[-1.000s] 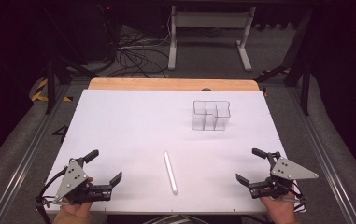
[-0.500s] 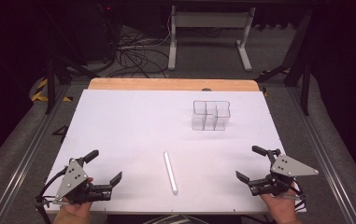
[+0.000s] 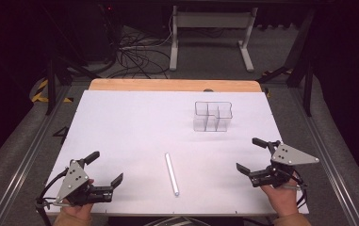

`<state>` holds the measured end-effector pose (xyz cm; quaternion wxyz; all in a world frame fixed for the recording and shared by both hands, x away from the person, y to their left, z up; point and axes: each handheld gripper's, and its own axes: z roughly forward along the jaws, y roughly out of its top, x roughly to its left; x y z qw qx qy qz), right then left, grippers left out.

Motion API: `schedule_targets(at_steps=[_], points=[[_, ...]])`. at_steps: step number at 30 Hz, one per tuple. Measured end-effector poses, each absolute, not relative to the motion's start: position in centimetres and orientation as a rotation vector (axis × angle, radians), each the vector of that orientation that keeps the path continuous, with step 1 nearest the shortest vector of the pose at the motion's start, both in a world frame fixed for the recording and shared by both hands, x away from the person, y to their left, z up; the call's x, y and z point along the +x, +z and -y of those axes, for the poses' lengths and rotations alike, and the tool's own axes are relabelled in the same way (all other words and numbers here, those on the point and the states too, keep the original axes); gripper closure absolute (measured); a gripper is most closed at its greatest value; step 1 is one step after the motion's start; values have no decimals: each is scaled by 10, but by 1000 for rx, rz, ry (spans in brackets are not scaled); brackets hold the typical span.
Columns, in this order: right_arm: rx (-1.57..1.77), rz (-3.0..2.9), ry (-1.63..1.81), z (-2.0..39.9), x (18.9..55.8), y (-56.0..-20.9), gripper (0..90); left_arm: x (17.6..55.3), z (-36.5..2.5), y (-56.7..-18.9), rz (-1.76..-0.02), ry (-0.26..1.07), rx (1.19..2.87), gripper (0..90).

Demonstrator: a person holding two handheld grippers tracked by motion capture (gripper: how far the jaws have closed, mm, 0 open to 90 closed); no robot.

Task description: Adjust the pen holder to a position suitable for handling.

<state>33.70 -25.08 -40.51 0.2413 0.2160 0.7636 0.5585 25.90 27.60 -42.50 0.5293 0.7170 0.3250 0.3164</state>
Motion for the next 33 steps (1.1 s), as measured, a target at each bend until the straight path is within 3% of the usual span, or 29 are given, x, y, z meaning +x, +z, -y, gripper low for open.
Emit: schedule_targets(at_steps=[17, 24, 33], points=[[541, -2062, 1504, 244, 342, -392, 4, 260, -275, -425, -777, 748, 1717, 10], [491, -2217, 1391, 234, 353, -376, 99, 260, -276, -425, -775, 746, 1719, 10], [488, -2294, 1369, 227, 370, -365, 134, 260, -276, -425, -775, 745, 1722, 11]])
